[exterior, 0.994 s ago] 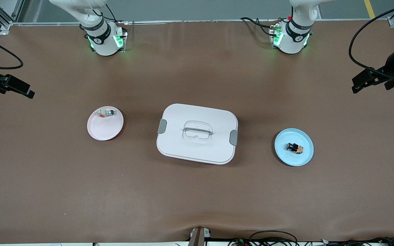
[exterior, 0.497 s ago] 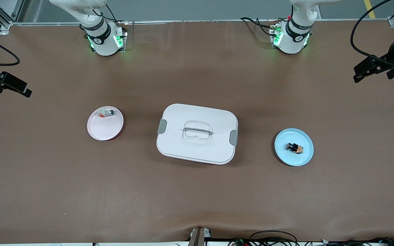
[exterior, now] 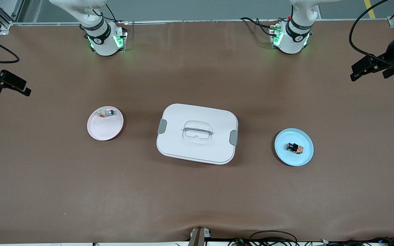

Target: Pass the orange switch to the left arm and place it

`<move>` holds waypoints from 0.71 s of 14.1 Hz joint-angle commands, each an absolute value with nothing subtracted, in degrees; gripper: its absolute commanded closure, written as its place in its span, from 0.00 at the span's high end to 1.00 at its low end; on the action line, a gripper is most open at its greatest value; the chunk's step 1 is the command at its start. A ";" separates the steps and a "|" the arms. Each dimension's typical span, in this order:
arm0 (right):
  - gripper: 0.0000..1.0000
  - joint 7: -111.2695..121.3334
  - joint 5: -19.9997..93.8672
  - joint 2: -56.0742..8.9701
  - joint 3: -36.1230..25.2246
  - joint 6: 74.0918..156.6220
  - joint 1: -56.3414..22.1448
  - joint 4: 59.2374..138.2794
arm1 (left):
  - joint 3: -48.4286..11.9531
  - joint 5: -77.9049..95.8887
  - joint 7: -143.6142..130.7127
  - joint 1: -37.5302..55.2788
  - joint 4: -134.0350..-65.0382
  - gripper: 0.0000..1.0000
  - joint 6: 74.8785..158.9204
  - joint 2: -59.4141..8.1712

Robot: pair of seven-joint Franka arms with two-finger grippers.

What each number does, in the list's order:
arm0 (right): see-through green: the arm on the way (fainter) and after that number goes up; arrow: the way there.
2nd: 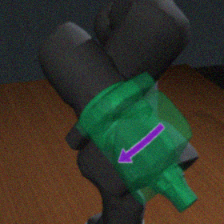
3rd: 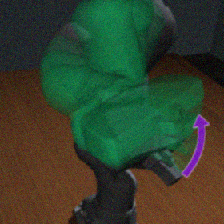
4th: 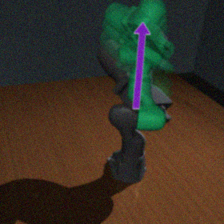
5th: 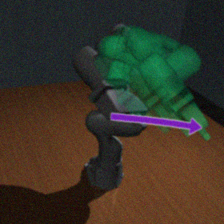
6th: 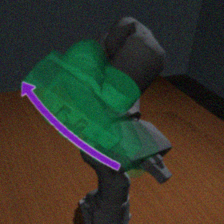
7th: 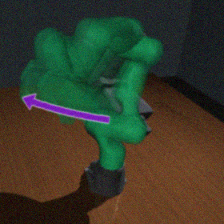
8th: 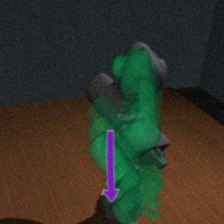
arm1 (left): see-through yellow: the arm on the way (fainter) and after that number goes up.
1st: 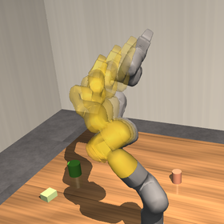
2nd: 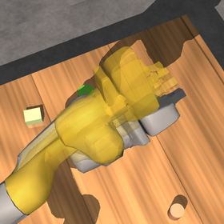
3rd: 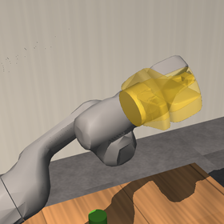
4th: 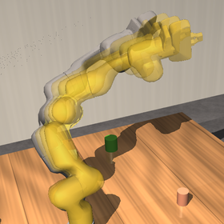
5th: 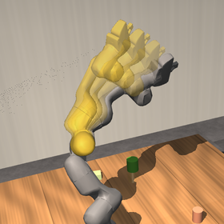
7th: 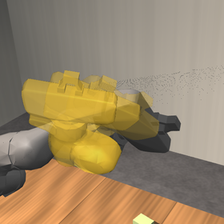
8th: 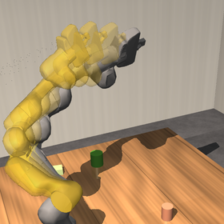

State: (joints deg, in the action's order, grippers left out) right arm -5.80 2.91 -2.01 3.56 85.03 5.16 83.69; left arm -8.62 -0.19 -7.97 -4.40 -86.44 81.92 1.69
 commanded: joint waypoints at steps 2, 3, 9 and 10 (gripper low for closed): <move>1.00 -4.83 2.37 -1.41 3.87 84.29 5.98 83.58 | -8.26 0.88 -5.89 -4.31 -88.59 1.00 81.83 3.60; 1.00 -4.83 2.37 -1.41 3.87 84.29 5.98 83.67 | -8.26 0.79 -5.89 -4.31 -88.51 1.00 81.83 3.69; 1.00 -12.39 2.46 -1.32 4.31 83.94 5.71 83.67 | -8.53 0.70 -4.14 -4.04 -87.98 1.00 82.18 2.99; 1.00 -11.96 2.46 -1.32 4.22 84.02 5.80 83.58 | -8.61 0.70 -3.52 -4.04 -87.89 1.00 82.18 2.99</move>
State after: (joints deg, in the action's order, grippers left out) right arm -10.62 2.82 -2.01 3.59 84.50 5.16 83.69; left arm -8.76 -0.02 -5.36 -4.25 -87.16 81.87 2.00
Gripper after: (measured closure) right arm 0.000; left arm 0.000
